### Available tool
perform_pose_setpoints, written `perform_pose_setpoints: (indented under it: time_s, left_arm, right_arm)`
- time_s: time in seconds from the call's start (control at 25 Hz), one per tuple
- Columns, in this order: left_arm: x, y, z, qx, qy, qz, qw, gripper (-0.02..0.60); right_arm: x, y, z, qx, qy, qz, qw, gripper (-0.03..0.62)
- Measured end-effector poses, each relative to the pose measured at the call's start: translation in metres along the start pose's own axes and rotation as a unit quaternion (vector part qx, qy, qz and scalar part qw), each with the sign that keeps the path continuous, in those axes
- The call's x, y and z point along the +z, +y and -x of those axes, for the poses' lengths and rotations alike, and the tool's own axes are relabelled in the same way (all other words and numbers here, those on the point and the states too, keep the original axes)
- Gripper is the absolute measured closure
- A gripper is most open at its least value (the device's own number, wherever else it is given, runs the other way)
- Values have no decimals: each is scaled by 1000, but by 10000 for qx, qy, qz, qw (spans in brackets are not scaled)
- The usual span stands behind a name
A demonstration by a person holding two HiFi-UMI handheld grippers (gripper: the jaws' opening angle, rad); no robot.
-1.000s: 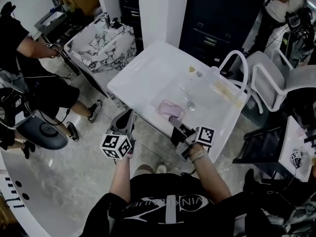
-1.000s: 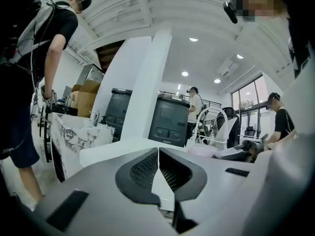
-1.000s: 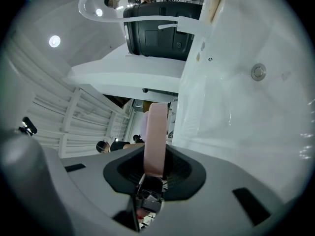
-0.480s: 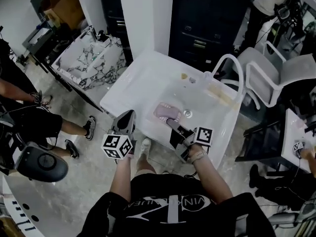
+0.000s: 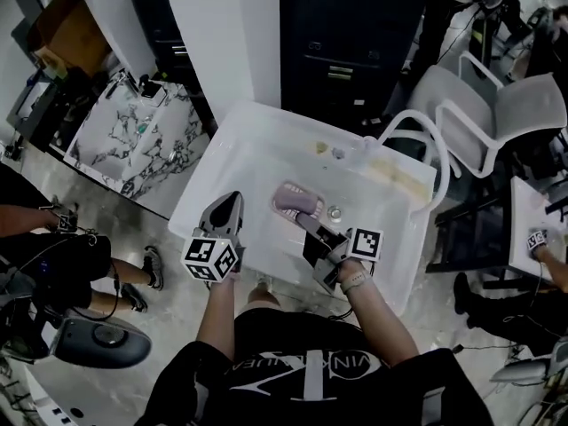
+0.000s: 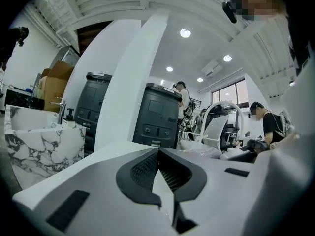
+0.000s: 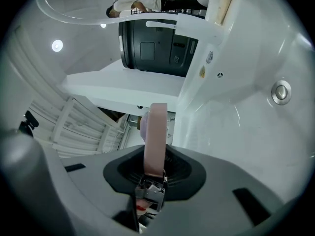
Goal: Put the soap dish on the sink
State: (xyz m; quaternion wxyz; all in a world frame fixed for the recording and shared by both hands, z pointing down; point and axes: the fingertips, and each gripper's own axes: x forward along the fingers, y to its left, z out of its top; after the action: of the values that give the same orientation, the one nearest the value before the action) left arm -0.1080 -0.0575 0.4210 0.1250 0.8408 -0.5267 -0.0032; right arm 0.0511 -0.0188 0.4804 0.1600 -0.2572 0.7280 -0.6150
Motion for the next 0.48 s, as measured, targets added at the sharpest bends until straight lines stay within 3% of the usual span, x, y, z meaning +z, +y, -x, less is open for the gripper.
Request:
perform_pose_setpoints:
  time_s: [0.48]
  left_arm:
    - [-12, 38, -48, -254, 131, 129, 9995, 566]
  right_arm:
    - [27, -26, -45, -150, -166, -73, 9997, 502]
